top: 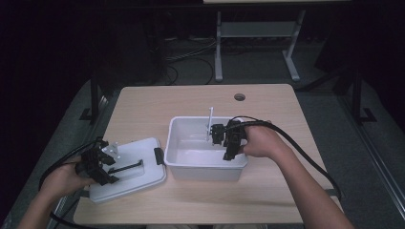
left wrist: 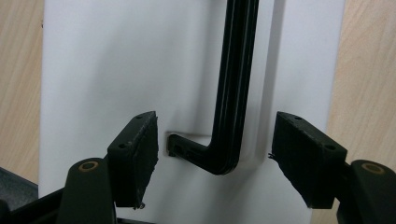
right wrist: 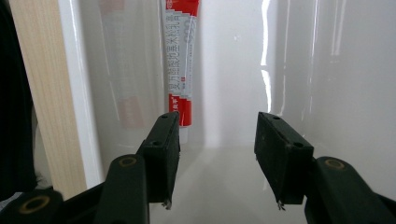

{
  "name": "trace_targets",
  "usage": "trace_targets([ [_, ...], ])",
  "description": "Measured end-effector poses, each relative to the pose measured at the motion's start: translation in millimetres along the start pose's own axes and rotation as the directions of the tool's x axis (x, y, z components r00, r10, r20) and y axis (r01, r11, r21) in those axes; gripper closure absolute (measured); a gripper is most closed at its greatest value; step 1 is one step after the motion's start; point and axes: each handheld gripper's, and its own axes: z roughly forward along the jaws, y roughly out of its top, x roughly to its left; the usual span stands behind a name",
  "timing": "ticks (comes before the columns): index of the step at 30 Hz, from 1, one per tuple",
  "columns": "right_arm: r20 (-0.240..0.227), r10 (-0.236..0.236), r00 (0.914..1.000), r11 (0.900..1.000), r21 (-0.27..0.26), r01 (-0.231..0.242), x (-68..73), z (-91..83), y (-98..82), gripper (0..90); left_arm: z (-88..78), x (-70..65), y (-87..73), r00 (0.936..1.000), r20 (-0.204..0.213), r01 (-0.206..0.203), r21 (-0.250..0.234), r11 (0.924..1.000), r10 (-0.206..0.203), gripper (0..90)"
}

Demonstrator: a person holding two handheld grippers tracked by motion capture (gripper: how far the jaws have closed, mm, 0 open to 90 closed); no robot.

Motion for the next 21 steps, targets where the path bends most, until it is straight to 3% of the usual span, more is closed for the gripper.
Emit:
trace_targets([
  [21,0.023,0.009,0.9997,1.000,-0.009,-0.009,0.1,-20.5,-5.9,43.4,-0.4,-0.7,0.5,1.0000,-0.001,0.004,-0.003,1.0000,-0.004,31.1],
])
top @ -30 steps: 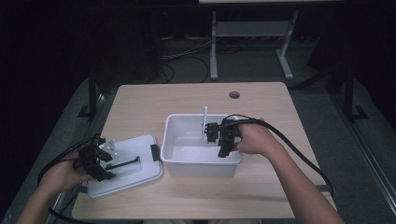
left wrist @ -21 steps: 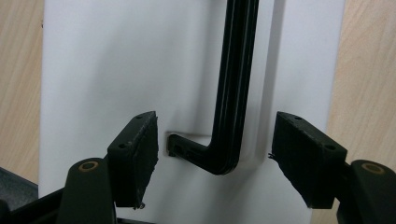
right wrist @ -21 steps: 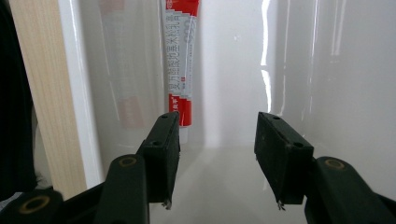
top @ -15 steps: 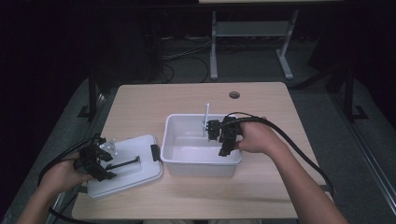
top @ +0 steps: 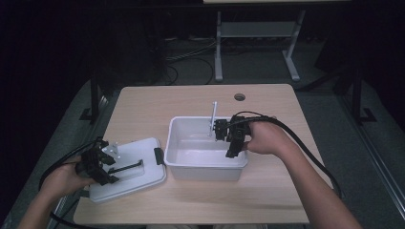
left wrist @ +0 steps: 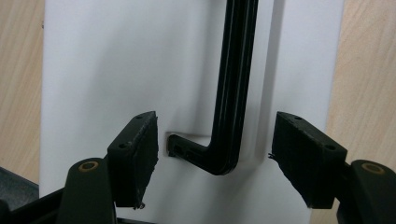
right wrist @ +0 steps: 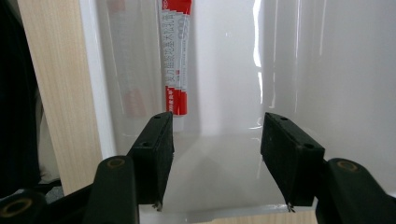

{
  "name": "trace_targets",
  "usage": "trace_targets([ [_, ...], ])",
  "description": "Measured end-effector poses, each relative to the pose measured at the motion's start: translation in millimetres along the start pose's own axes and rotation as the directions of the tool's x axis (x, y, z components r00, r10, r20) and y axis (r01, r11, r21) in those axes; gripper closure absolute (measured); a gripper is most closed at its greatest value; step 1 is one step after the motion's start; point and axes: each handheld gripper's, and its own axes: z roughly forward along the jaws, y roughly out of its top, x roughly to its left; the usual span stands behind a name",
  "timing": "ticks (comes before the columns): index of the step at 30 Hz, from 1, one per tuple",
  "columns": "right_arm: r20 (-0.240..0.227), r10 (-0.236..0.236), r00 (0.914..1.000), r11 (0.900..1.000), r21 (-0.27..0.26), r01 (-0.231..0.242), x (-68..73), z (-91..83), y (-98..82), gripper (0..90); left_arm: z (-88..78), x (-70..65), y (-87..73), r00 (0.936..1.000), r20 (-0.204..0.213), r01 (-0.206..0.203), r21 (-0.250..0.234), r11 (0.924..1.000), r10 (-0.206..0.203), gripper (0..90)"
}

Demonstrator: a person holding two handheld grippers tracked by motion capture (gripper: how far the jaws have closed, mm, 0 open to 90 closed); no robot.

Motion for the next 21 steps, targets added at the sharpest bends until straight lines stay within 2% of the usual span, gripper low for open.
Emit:
trace_targets([
  [21,0.021,0.017,0.9996,1.000,-0.004,-0.017,0.6,-12.7,-10.0,40.1,-0.3,0.2,2.1,1.0000,0.002,-0.005,0.006,1.0000,0.005,31.1],
])
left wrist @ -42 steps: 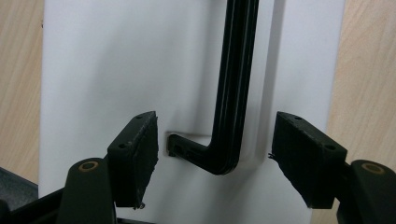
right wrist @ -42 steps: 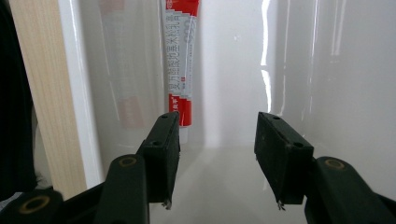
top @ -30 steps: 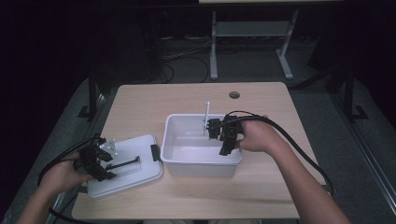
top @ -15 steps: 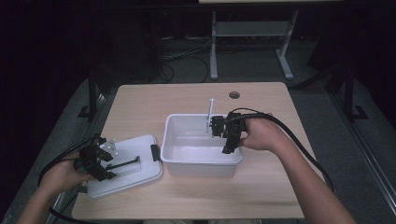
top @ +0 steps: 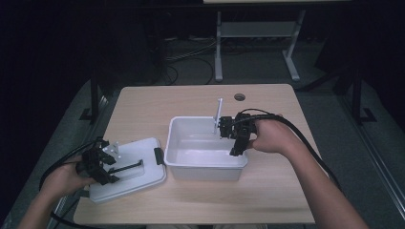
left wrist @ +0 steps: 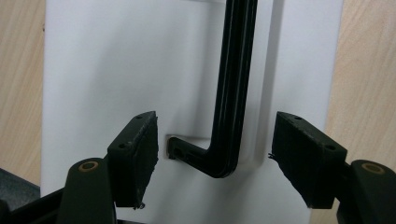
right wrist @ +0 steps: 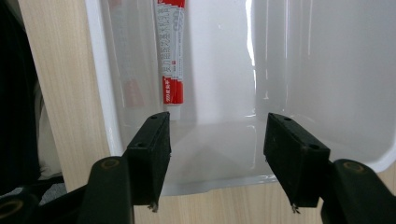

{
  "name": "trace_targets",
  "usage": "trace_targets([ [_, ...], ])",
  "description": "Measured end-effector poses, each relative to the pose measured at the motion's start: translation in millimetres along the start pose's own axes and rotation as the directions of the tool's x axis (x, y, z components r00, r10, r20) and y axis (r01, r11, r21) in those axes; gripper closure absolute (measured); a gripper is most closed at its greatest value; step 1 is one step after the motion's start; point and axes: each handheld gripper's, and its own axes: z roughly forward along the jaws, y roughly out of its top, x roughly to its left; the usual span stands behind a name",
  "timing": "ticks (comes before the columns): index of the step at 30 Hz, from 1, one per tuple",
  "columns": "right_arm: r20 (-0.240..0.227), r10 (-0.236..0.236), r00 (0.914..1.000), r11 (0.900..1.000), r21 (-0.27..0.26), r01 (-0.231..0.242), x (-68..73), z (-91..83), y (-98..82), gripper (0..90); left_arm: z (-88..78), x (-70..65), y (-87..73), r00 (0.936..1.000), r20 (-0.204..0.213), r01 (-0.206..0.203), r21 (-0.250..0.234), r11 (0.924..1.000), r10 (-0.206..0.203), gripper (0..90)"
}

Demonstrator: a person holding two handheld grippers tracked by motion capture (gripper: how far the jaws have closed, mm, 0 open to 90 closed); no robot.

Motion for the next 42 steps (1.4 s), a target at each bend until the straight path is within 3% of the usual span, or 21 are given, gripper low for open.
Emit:
trace_targets([
  [19,0.013,0.025,0.9996,1.000,0.003,-0.025,0.0,-4.1,-7.6,30.3,0.3,0.0,-0.4,1.0000,-0.001,-0.001,0.001,1.0000,0.001,31.1],
  [42,0.011,0.057,0.9983,0.998,-0.002,-0.057,-0.4,-10.6,-28.3,30.1,-0.9,0.3,1.8,1.0000,-0.002,-0.004,0.004,1.0000,0.004,31.1],
])
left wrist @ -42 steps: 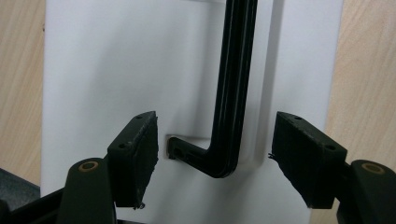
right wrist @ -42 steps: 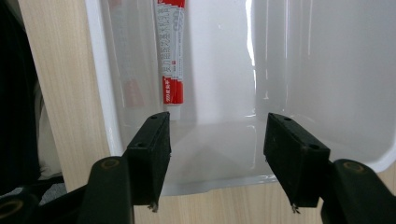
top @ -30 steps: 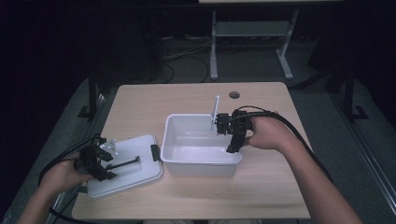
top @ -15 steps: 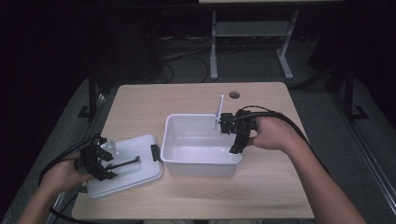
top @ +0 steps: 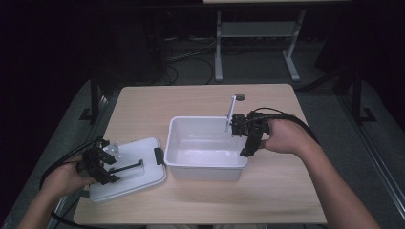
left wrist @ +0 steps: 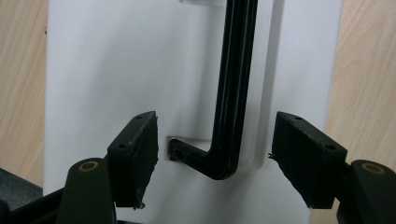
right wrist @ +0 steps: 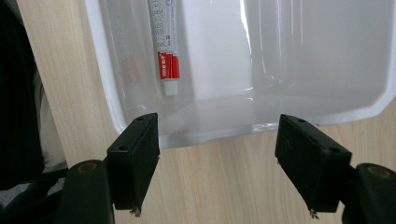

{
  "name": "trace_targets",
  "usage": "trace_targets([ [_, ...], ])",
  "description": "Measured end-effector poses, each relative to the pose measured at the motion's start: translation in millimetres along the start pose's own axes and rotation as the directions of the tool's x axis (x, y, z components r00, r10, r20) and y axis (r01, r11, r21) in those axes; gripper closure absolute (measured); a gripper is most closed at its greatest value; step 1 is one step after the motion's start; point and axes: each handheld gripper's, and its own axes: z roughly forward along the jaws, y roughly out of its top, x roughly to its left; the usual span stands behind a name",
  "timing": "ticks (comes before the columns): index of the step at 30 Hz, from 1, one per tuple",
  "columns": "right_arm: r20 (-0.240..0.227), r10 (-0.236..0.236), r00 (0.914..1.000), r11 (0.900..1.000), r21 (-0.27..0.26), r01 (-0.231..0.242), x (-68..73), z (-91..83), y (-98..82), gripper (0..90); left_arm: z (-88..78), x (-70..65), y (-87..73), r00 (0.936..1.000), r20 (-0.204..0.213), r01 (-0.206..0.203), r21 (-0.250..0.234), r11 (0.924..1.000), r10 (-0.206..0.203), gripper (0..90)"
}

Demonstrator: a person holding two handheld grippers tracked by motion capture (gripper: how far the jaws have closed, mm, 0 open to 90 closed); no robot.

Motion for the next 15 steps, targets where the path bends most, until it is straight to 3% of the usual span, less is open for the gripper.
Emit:
trace_targets([
  [15,0.006,0.033,0.9994,0.999,-0.011,-0.033,-0.9,-2.4,-19.3,30.0,-1.0,0.1,3.1,1.0000,-0.003,-0.006,0.000,1.0000,0.006,30.9],
])
